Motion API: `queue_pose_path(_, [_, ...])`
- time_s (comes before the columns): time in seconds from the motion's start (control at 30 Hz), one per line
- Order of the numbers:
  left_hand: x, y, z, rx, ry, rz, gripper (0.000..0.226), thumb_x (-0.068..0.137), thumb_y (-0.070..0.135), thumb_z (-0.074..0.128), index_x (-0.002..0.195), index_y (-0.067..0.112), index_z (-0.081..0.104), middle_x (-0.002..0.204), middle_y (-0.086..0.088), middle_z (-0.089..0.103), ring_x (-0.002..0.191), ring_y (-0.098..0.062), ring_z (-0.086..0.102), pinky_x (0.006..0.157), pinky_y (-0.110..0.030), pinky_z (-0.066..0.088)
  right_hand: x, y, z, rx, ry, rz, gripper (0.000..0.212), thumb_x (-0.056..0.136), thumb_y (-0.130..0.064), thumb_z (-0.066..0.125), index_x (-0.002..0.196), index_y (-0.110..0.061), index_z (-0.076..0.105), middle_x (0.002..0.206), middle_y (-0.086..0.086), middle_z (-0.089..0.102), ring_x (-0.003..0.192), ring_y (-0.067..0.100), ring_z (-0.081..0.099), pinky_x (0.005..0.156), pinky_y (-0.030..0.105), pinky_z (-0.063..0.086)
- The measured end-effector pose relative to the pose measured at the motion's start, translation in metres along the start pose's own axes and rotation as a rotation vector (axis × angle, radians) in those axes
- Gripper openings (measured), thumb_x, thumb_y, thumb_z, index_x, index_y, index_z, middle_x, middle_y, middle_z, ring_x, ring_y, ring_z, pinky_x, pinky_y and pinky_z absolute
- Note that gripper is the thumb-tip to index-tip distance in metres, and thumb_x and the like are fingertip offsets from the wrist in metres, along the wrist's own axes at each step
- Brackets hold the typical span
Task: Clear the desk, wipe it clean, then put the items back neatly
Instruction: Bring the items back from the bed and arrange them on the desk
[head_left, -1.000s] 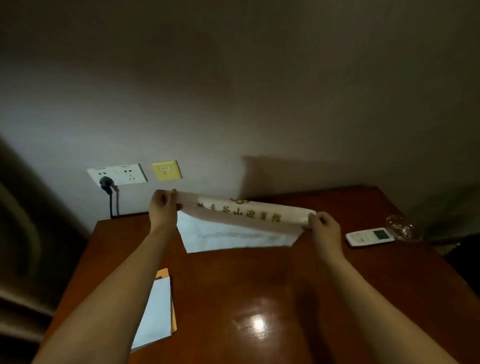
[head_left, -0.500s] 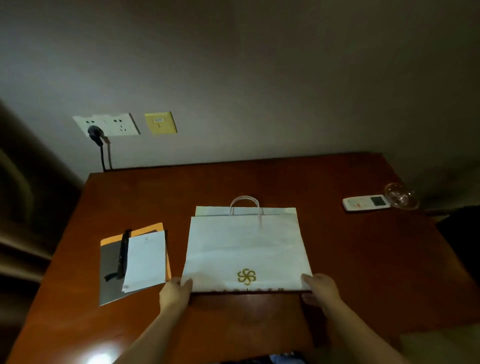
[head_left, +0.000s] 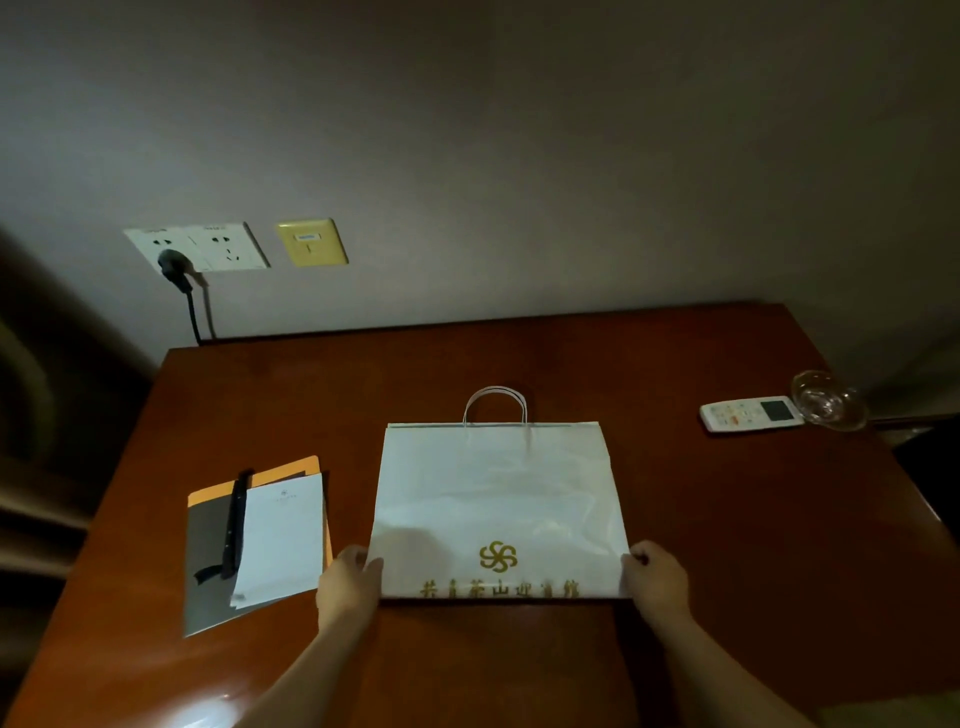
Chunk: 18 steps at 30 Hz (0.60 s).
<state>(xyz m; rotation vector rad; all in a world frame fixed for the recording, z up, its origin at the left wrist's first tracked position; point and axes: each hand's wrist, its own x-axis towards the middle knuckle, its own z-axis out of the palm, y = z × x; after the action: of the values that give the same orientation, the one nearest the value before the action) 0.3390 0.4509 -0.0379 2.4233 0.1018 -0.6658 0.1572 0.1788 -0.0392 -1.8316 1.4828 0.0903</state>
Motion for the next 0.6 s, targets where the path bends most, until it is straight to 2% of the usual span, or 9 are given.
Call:
queue_pose_path(0.13, [0.009,0.004,0.008,-0.001,0.026,-0.023,0.024,0.097,0.024,0.051,0.116,0.01,0.054,0.092,0.0,0.056,0.077,-0.011,0.053,0.048,-0.017,0.039,0.009,-0.002,0.006,-0.066,-0.014,0.026,0.017,0.095,-0.014,0.047,0.08,-0.013,0.054,0.08,0.002,0.055,0.074,0.017,0.052,0.055,0.025,0.037])
queue_pose_path(0.23, [0.011,0.005,0.013,0.019,0.042,-0.045,0.027,0.097,0.025,0.05,0.119,0.011,0.053,0.091,0.002,0.055,0.078,-0.013,0.054,0.052,-0.021,0.044,0.012,-0.002,0.011,-0.088,-0.002,0.041,0.013,0.096,-0.015,0.047,0.087,-0.012,0.055,0.086,0.004,0.057,0.079,0.02,0.056,0.063,0.028,0.045])
queue_pose_path(0.27, [0.01,0.005,0.014,0.021,0.052,-0.049,0.029,0.096,0.025,0.051,0.122,0.011,0.052,0.095,0.0,0.056,0.083,-0.015,0.056,0.057,-0.025,0.049,0.012,-0.003,0.012,-0.102,0.003,0.039,0.012,0.096,-0.015,0.047,0.088,-0.012,0.055,0.087,0.004,0.057,0.079,0.019,0.056,0.065,0.03,0.048])
queue_pose_path(0.33, [0.006,0.005,0.015,0.095,0.12,-0.015,0.04,0.094,0.026,0.055,0.13,0.012,0.046,0.116,-0.008,0.055,0.105,-0.024,0.056,0.08,-0.037,0.053,0.008,-0.005,0.012,-0.165,0.033,0.004,0.009,0.096,-0.017,0.047,0.099,-0.013,0.054,0.095,0.005,0.059,0.082,0.019,0.057,0.069,0.032,0.051])
queue_pose_path(0.4, [0.003,0.004,0.016,0.361,0.152,0.159,0.053,0.093,0.032,0.055,0.14,0.015,0.036,0.136,-0.011,0.041,0.126,-0.026,0.042,0.102,-0.037,0.041,0.006,-0.006,0.009,-0.322,0.094,-0.139,0.023,0.096,-0.02,0.047,0.118,-0.016,0.051,0.11,0.005,0.054,0.094,0.018,0.056,0.071,0.027,0.047])
queue_pose_path(0.47, [0.001,0.006,0.018,0.571,0.022,0.362,0.056,0.096,0.04,0.048,0.144,0.022,0.028,0.144,-0.005,0.03,0.133,-0.02,0.032,0.109,-0.031,0.031,0.007,-0.009,0.007,-0.498,0.062,-0.376,0.031,0.096,-0.022,0.045,0.128,-0.02,0.046,0.12,0.003,0.048,0.104,0.015,0.051,0.078,0.022,0.045])
queue_pose_path(0.5, [0.0,0.008,0.021,0.608,-0.073,0.399,0.055,0.096,0.043,0.046,0.144,0.025,0.026,0.145,-0.003,0.027,0.134,-0.018,0.029,0.11,-0.03,0.029,0.008,-0.012,0.008,-0.55,-0.002,-0.464,0.032,0.097,-0.021,0.043,0.129,-0.02,0.045,0.122,0.003,0.047,0.106,0.014,0.049,0.08,0.021,0.044])
queue_pose_path(0.53, [0.0,0.01,0.023,0.629,-0.151,0.398,0.055,0.095,0.045,0.046,0.144,0.027,0.027,0.146,-0.001,0.026,0.134,-0.017,0.028,0.111,-0.029,0.029,0.008,-0.017,0.012,-0.585,-0.07,-0.515,0.031,0.097,-0.02,0.041,0.127,-0.019,0.045,0.123,0.003,0.046,0.104,0.015,0.048,0.078,0.021,0.042])
queue_pose_path(0.6, [0.003,0.013,0.027,0.624,-0.21,0.373,0.057,0.093,0.046,0.051,0.142,0.028,0.03,0.144,0.0,0.028,0.133,-0.017,0.028,0.11,-0.03,0.031,0.009,-0.026,0.019,-0.633,-0.166,-0.526,0.026,0.095,-0.014,0.04,0.12,-0.015,0.047,0.12,0.006,0.046,0.098,0.018,0.048,0.076,0.025,0.042])
